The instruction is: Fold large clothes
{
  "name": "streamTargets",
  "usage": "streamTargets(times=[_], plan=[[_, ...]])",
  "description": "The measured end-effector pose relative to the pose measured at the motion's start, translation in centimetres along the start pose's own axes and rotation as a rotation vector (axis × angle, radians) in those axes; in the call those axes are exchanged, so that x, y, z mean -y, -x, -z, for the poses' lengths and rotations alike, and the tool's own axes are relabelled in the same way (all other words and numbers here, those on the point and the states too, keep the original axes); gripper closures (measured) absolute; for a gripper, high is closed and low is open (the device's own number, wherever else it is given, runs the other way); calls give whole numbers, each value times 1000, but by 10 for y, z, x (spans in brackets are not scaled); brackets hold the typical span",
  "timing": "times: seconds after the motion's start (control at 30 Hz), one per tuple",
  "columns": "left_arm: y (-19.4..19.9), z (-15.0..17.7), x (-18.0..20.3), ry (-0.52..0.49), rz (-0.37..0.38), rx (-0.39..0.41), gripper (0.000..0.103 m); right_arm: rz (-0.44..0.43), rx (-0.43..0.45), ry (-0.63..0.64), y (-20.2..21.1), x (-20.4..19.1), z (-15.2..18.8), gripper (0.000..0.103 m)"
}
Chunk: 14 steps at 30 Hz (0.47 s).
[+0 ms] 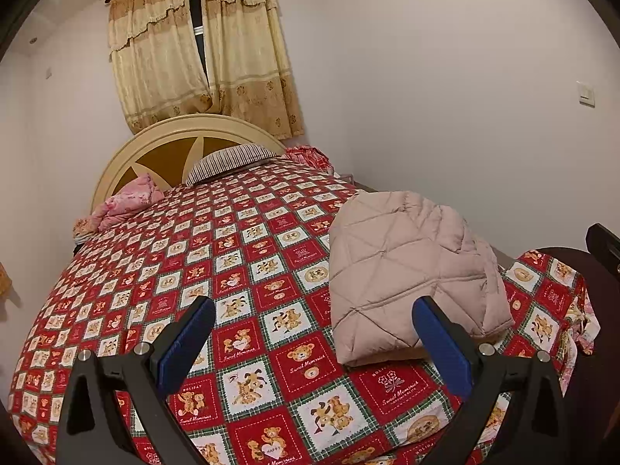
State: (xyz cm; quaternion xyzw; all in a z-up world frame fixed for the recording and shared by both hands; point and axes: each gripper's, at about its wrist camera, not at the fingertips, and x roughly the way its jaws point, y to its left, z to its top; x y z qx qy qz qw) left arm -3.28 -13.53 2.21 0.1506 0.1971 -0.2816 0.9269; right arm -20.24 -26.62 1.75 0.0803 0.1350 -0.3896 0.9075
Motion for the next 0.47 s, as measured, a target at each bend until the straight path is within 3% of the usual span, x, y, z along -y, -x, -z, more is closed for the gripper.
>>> streamTargets(times=[0.47], plan=[[-10,2,-6,13,14,-15,1,27,-33,17,-13,0,6,0]])
